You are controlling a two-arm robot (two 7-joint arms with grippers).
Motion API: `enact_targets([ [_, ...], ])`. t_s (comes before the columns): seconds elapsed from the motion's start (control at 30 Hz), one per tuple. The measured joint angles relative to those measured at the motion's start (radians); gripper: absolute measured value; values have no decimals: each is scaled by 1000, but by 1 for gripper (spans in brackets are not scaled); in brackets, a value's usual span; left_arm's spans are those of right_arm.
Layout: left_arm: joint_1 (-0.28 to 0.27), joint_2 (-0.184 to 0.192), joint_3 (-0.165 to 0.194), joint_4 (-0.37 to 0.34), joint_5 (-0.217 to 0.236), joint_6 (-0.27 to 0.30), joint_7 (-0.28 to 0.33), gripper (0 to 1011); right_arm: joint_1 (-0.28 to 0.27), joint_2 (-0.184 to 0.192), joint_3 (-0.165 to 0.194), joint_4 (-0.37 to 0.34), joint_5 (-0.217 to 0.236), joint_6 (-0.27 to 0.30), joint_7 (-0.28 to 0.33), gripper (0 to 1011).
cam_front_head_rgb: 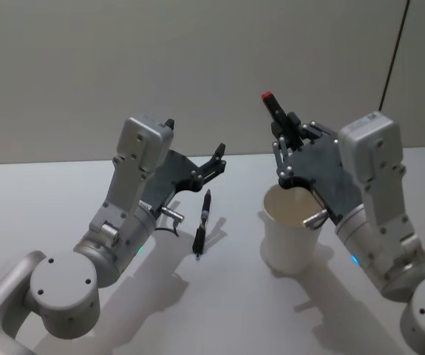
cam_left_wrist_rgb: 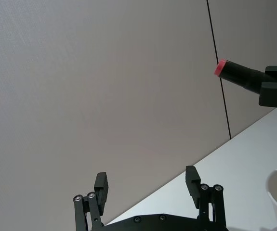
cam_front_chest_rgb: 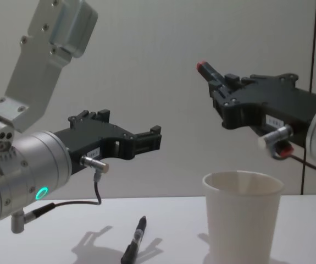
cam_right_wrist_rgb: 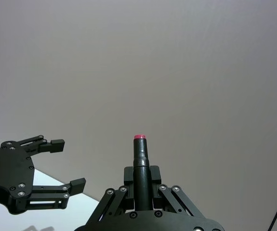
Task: Place the pen into the pen holder.
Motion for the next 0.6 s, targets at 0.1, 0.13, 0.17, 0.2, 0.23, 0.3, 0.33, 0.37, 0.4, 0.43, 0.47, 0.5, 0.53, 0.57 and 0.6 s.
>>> enact_targets([
  [0.1, 0, 0, 0, 0, 0, 0, 0, 1001, -5, -5, -7, 10, -17, -23, -18, 189],
  [0.13, 0, 0, 0, 0, 0, 0, 0, 1001, -6, -7, -9, 13, -19, -26, -22, 190],
  [0.17, 0, 0, 0, 0, 0, 0, 0, 1001, -8, -10, -12, 19, -28, -40, -33, 189],
  [0.2, 0, 0, 0, 0, 0, 0, 0, 1001, -9, -13, -15, 26, -34, -49, -42, 189],
  [0.23, 0, 0, 0, 0, 0, 0, 0, 1001, -10, -16, -17, 30, -38, -54, -47, 190],
  [0.3, 0, 0, 0, 0, 0, 0, 0, 1001, -12, -22, -23, 41, -47, -68, -61, 190],
  [0.33, 0, 0, 0, 0, 0, 0, 0, 1001, -12, -22, -23, 41, -47, -68, -61, 190],
  [0.37, 0, 0, 0, 0, 0, 0, 0, 1001, -12, -27, -26, 49, -52, -76, -70, 189],
  [0.4, 0, 0, 0, 0, 0, 0, 0, 1001, -12, -29, -27, 53, -55, -81, -76, 190],
  [0.43, 0, 0, 0, 0, 0, 0, 0, 1001, -12, -31, -29, 56, -58, -85, -80, 189],
  [0.47, 0, 0, 0, 0, 0, 0, 0, 1001, -12, -36, -31, 67, -62, -91, -91, 190],
  [0.5, 0, 0, 0, 0, 0, 0, 0, 1001, -12, -38, -33, 71, -65, -95, -97, 190],
  [0.53, 0, 0, 0, 0, 0, 0, 0, 1001, -12, -40, -34, 76, -66, -96, -100, 189],
  [0.57, 0, 0, 0, 0, 0, 0, 0, 1001, -11, -46, -36, 85, -69, -102, -112, 189],
  [0.6, 0, 0, 0, 0, 0, 0, 0, 1001, -10, -48, -37, 91, -69, -105, -117, 190],
])
